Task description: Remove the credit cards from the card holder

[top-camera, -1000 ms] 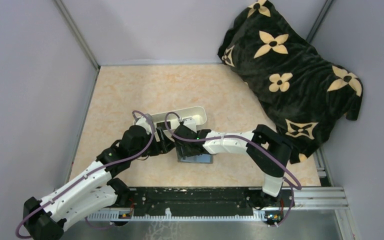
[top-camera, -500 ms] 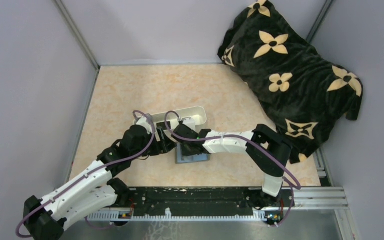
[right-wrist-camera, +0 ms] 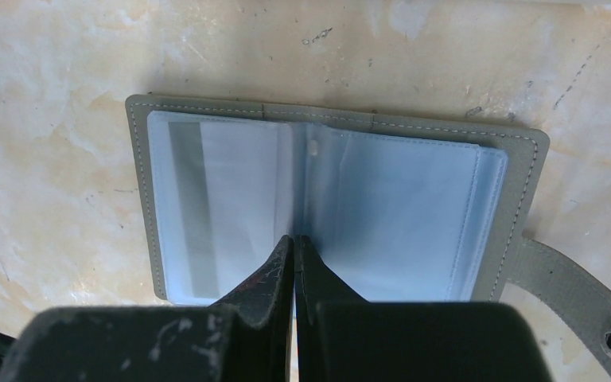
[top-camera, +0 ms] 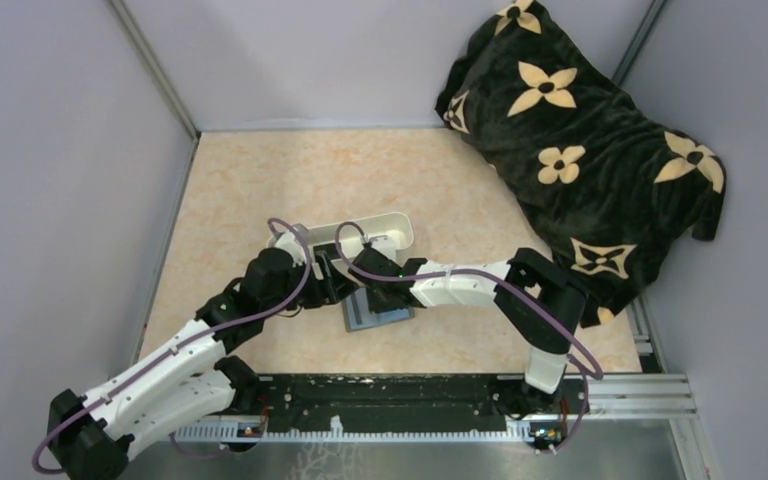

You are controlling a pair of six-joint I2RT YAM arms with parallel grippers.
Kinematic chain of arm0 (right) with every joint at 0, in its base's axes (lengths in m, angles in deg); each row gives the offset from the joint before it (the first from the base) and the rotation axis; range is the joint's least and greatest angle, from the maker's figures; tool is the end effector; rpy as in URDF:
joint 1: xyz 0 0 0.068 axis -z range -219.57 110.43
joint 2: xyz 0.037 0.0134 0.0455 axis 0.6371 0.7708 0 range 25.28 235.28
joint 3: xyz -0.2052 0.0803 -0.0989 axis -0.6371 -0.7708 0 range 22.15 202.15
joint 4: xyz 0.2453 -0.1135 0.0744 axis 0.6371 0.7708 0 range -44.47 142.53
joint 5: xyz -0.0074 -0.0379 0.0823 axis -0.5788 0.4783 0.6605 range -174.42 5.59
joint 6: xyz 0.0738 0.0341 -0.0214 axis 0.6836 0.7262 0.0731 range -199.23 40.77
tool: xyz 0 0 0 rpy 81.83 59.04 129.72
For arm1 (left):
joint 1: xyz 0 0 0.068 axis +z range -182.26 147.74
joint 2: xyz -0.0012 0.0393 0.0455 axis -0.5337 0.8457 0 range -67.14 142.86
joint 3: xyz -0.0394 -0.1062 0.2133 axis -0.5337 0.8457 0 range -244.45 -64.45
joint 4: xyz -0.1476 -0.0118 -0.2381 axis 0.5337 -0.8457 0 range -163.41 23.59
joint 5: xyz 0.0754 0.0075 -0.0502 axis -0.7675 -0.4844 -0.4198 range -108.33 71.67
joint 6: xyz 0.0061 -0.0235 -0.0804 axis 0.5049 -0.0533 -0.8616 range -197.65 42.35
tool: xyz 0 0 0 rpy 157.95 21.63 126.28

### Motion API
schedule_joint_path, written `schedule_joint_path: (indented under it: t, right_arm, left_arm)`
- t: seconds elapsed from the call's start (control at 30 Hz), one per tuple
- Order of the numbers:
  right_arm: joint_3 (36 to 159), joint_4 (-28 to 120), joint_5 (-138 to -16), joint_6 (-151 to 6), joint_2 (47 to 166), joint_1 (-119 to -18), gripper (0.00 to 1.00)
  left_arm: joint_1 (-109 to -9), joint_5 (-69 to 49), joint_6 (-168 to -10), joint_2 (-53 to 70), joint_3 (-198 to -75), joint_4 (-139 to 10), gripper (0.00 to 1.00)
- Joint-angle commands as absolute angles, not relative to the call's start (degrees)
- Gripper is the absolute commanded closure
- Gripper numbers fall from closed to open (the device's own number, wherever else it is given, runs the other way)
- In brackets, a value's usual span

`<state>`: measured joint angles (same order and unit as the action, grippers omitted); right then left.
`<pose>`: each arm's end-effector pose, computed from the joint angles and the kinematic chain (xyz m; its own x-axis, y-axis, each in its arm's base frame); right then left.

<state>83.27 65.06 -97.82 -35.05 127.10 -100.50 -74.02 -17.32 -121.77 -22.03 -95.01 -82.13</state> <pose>0.1995 0.3236 0.0864 -0.8561 -0.1444 -0.4962 -0.2756 0.9398 0.2019 0.1898 -0.1713 0.1945 -0.7415 -0.2711 -0.6137 0.2245 0.7618 -0.6077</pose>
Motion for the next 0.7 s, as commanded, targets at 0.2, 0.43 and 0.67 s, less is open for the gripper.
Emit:
schedule_joint_path:
  t: [0.2,0.43,0.67]
  right_arm:
    - [79.46,63.01,-97.16,-33.96,122.69,-99.57,1.0]
    - [76.58,60.57,-95.84,-33.7,120.54,-98.76,1.0]
    - [75.42,58.98,-94.01,-34.4,120.49,-98.38,1.0]
  left_arm:
    - [-74.18,-7.8,-124.88,-16.34,-92.56,-69.31,0.25]
    - [-74.18,-7.87,-127.99,-13.99,-87.48,-63.44,0.28]
    - [-74.31,-7.77,-131.43,-10.9,-82.43,-57.0,0.31]
